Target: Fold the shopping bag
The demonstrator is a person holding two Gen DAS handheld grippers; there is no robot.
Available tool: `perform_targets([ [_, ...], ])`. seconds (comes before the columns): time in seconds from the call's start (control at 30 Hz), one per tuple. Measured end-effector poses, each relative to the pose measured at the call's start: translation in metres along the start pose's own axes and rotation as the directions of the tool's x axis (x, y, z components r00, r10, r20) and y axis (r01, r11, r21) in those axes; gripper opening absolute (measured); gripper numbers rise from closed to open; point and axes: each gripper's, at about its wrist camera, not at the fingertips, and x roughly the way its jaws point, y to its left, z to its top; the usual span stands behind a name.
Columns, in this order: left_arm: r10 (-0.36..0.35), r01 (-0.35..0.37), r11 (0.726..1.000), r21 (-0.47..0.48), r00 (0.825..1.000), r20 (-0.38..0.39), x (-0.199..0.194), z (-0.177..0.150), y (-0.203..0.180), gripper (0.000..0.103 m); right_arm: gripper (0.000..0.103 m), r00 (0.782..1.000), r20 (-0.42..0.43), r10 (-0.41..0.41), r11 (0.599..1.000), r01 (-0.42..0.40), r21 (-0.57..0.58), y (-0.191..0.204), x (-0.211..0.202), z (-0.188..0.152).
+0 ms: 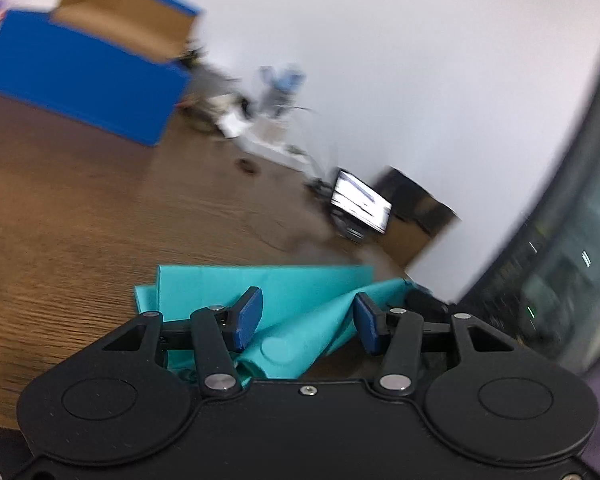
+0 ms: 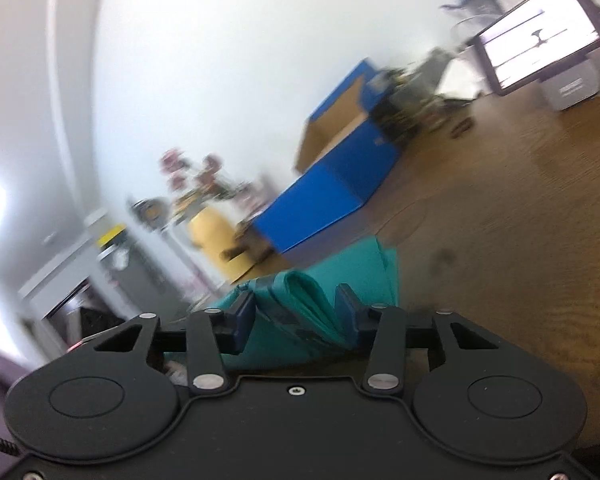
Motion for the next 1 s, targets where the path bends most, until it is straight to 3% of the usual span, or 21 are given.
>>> perform_targets([
  [0.03,0.032,-0.032,0.999,-0.014,0.999,0.000,0.002,0.004,0.000,0.049,0.039,0.999,0.011,-0.036,0.999,0.036,0.004,0.002,0.002,0.002],
  [0.07,0.087,-0.087,0.996,-0.022,0.996,-0.010,0.006,0.008,0.000,0.049,0.027,0.996,0.011,-0.086,0.996,0.086,0.001,0.004,0.005,0.004],
  [0.13,0.161,-0.164,0.985,-0.054,0.985,-0.055,0.016,0.009,0.007,0.049,0.025,0.987,-0.008,-0.158,0.987,0.158,-0.016,0.003,0.013,0.001],
  [0.2,0.220,-0.219,0.975,0.029,0.974,-0.046,0.022,0.004,0.000,0.049,0.023,0.984,0.007,-0.180,0.984,0.180,-0.006,0.001,0.016,-0.006],
  [0.23,0.249,-0.246,0.966,0.079,0.968,-0.036,0.024,0.002,-0.005,0.049,0.023,0.978,0.006,-0.211,0.976,0.211,-0.055,0.007,0.018,-0.007],
  [0.3,0.299,-0.292,0.941,0.174,0.954,-0.019,0.028,-0.003,-0.015,0.049,0.024,0.955,0.016,-0.296,0.925,0.291,-0.244,0.029,0.024,-0.015],
  [0.37,0.337,-0.326,0.909,0.260,0.942,0.001,0.031,-0.010,-0.025,0.049,0.026,0.932,0.060,-0.357,0.825,0.345,-0.448,0.049,0.028,-0.030],
  [0.4,0.348,-0.335,0.894,0.298,0.938,0.013,0.032,-0.014,-0.028,0.050,0.026,0.922,0.085,-0.378,0.767,0.363,-0.528,0.057,0.029,-0.037],
  [0.43,0.356,-0.344,0.882,0.322,0.934,0.024,0.033,-0.017,-0.030,0.050,0.027,0.918,0.107,-0.381,0.734,0.371,-0.569,0.060,0.029,-0.043],
  [0.5,0.366,-0.357,0.866,0.350,0.930,0.045,0.031,-0.021,-0.034,0.052,0.027,0.918,0.135,-0.373,0.705,0.375,-0.602,0.061,0.028,-0.050],
  [0.6,0.347,-0.354,0.870,0.344,0.934,0.083,0.023,-0.017,-0.040,0.054,0.027,0.913,0.165,-0.373,0.668,0.388,-0.635,0.064,0.030,-0.056],
  [0.63,0.345,-0.368,0.843,0.393,0.930,0.130,0.018,-0.017,-0.050,0.053,0.027,0.909,0.176,-0.377,0.654,0.397,-0.644,0.066,0.031,-0.058],
  [0.73,0.330,-0.426,0.719,0.550,0.905,0.270,0.007,-0.023,-0.083,0.054,0.030,0.884,0.228,-0.408,0.621,0.451,-0.641,0.074,0.039,-0.065],
  [0.8,0.374,-0.481,0.654,0.584,0.877,0.303,0.016,-0.031,-0.095,0.062,0.032,0.865,0.249,-0.436,0.612,0.488,-0.623,0.079,0.045,-0.068],
  [0.83,0.412,-0.523,0.620,0.585,0.851,0.325,0.022,-0.033,-0.096,0.062,0.033,0.855,0.255,-0.452,0.610,0.505,-0.611,0.082,0.049,-0.068],
  [0.9,0.471,-0.611,0.556,0.563,0.790,0.393,0.029,-0.037,-0.098,0.060,0.033,0.839,0.257,-0.480,0.595,0.527,-0.607,0.086,0.055,-0.069],
  [0.97,0.473,-0.702,0.509,0.497,0.711,0.520,0.020,-0.036,-0.104,0.060,0.033,0.824,0.255,-0.506,0.575,0.542,-0.612,0.090,0.061,-0.069],
  [1.0,0.468,-0.717,0.495,0.491,0.696,0.545,0.017,-0.034,-0.107,0.059,0.033,0.818,0.255,-0.516,0.568,0.549,-0.613,0.091,0.063,-0.069],
])
